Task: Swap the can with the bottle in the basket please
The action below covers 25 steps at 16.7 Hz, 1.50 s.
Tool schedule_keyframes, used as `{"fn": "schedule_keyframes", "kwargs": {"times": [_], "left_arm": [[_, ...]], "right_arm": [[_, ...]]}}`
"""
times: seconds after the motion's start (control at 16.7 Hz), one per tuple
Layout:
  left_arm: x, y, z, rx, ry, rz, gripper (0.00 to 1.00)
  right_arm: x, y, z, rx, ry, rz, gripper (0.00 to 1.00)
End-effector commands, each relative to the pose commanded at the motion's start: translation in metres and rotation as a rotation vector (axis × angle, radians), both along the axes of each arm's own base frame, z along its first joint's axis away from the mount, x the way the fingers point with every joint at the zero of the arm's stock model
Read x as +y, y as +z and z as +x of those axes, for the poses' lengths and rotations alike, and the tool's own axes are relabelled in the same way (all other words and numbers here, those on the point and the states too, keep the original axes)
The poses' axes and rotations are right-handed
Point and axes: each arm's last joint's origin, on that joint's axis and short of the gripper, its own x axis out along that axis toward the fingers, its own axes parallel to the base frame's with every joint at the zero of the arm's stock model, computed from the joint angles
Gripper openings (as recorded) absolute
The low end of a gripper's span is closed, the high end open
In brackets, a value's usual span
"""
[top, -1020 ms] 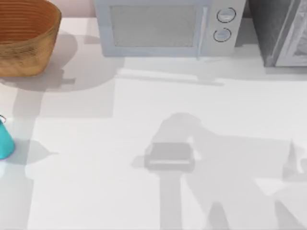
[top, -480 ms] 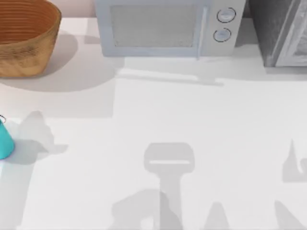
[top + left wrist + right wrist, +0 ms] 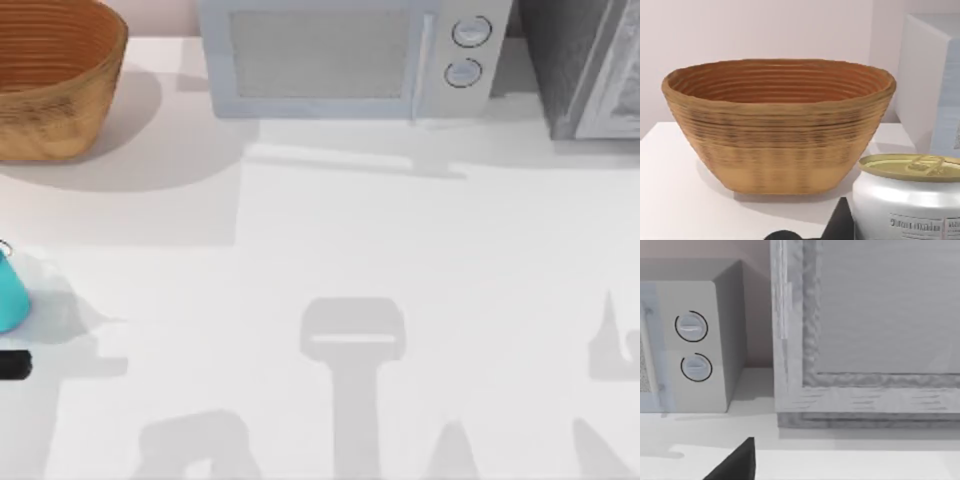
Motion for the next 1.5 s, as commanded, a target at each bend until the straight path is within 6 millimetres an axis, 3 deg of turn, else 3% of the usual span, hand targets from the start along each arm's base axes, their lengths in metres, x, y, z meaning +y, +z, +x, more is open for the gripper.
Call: {"fn": "schedule_keyframes", "kwargs": {"times": [0.12,0.66,1.02,1.5], "left_arm": [[0.0,-0.007,0.0,-0.013,0.004,0.0,0.0],[-0.002,-0.003,0.002,0.002,-0.041,0.002,0.0],[-0.017,0.037,0.018,0.009,-0.318,-0.003,0.0],[-0.045,0.075,0.067,0.039,-0.68,-0.014,0.0]], "right_arm": [[0.0,0.0,0.0,0.0,0.0,0.0,1.0],[0.0,0.0,0.0,0.0,0.0,0.0,1.0],[0.0,0.0,0.0,0.0,0.0,0.0,1.0],[0.0,0.0,0.0,0.0,0.0,0.0,1.0]]}}
